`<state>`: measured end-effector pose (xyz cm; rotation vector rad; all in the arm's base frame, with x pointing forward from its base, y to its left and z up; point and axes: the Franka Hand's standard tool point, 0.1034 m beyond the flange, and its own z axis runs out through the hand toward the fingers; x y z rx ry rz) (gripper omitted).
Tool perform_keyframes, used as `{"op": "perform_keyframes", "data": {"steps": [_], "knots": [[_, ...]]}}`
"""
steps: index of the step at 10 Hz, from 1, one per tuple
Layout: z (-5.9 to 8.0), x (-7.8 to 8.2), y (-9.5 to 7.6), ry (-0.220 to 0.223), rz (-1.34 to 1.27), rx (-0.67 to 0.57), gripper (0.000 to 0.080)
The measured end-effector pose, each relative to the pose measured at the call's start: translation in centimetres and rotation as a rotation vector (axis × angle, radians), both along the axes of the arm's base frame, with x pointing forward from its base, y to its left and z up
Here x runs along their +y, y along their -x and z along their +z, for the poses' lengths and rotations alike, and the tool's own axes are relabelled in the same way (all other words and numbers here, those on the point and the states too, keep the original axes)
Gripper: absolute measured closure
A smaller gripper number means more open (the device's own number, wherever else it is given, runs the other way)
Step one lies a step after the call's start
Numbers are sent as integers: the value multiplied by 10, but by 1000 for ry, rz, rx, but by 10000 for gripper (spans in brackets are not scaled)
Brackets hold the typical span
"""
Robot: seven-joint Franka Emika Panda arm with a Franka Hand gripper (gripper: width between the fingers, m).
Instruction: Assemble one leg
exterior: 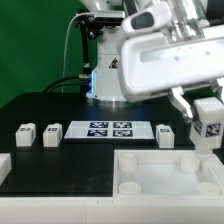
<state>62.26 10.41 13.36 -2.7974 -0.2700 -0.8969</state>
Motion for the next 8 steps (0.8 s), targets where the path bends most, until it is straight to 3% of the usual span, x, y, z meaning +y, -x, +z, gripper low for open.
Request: {"op": "perform_keyframes", "data": {"steps": [1, 2, 5, 8], "knots": [[-6, 12, 3, -14, -9, 8, 506], [-8, 14, 4, -12, -12, -2, 506], [-18, 6, 7, -14, -32, -10, 506], [-25, -5, -9, -30, -63, -19, 506]]}}
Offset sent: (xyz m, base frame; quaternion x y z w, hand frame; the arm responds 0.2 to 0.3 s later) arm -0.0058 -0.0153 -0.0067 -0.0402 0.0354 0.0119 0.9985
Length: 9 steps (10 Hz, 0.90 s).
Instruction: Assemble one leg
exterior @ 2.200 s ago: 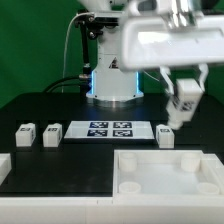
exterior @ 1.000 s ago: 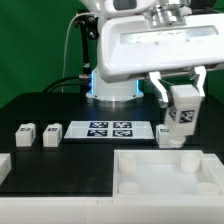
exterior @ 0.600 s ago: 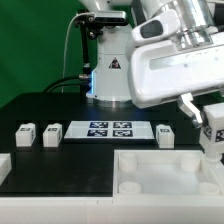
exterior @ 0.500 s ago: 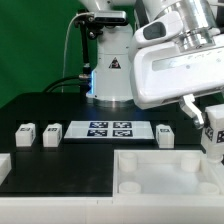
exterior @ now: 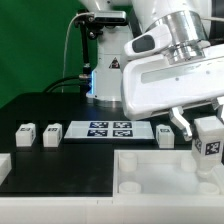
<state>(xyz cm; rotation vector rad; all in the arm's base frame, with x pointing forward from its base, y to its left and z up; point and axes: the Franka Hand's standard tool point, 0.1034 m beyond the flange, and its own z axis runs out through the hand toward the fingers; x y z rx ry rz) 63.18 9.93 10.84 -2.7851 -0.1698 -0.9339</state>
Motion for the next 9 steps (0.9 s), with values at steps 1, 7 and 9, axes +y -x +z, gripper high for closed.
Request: {"op": "perform_keyframes", "data": {"steps": [1, 7, 9], "knots": [[-2, 1, -3, -5, -1, 0, 506], [-15, 4, 0, -11, 1, 21, 506], [-21, 6, 2, -14, 3, 28, 506]]}}
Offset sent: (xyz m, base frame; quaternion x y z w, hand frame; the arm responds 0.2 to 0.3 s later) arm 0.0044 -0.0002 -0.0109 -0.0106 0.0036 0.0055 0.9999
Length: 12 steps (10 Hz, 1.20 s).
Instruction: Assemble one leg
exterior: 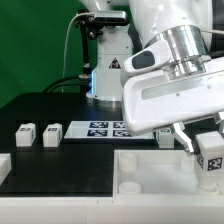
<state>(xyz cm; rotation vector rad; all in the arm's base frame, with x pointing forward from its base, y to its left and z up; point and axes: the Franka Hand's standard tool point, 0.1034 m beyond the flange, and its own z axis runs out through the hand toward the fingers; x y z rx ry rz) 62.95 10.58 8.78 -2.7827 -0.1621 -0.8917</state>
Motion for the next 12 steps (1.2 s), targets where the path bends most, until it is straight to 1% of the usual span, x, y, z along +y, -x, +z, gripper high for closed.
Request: {"op": "perform_keyframes", "data": {"steps": [2, 7, 8, 9, 10, 11, 12], "knots": [[-8, 2, 2, -5, -2, 5, 506], [-10, 2, 3, -4, 2, 13, 506], [-10, 2, 3, -4, 2, 13, 348], [-10, 2, 3, -4, 2, 13, 224], [-10, 2, 3, -4, 2, 13, 224], [-10, 2, 3, -4, 3, 13, 163], [-10, 2, 3, -4, 3, 13, 154]]}}
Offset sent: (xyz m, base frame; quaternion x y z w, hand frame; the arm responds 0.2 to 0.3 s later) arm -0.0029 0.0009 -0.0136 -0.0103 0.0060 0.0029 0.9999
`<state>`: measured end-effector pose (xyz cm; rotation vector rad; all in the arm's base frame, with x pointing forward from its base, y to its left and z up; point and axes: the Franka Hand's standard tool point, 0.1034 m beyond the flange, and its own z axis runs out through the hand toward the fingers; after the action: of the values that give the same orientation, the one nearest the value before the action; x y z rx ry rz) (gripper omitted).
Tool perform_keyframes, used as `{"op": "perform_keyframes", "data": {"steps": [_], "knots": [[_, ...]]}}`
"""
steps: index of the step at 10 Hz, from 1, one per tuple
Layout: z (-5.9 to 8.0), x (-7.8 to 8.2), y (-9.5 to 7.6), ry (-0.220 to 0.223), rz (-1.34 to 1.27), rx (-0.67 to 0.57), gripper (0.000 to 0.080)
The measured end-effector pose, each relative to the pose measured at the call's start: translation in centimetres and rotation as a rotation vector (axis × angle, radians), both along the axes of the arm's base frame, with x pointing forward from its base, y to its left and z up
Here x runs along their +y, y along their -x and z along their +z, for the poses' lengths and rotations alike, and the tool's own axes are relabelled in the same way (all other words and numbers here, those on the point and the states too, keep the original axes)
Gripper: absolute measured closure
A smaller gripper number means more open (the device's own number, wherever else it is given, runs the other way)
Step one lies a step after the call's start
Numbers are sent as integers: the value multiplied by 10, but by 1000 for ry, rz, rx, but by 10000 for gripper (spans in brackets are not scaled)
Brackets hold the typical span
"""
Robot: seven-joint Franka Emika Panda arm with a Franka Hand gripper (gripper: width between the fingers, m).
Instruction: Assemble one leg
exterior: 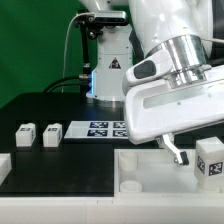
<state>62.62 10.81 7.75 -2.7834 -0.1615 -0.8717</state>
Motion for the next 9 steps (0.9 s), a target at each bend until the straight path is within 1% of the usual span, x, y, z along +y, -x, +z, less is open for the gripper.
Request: {"op": "perform_keyframes", "data": {"steps": [6, 7, 8, 9], "knots": [[0, -1, 0, 0, -1, 3, 150], [4, -6, 0, 6, 8, 41, 150], [16, -9, -2, 19, 25, 77, 150], [27, -11, -6, 26, 30, 80, 150]]}}
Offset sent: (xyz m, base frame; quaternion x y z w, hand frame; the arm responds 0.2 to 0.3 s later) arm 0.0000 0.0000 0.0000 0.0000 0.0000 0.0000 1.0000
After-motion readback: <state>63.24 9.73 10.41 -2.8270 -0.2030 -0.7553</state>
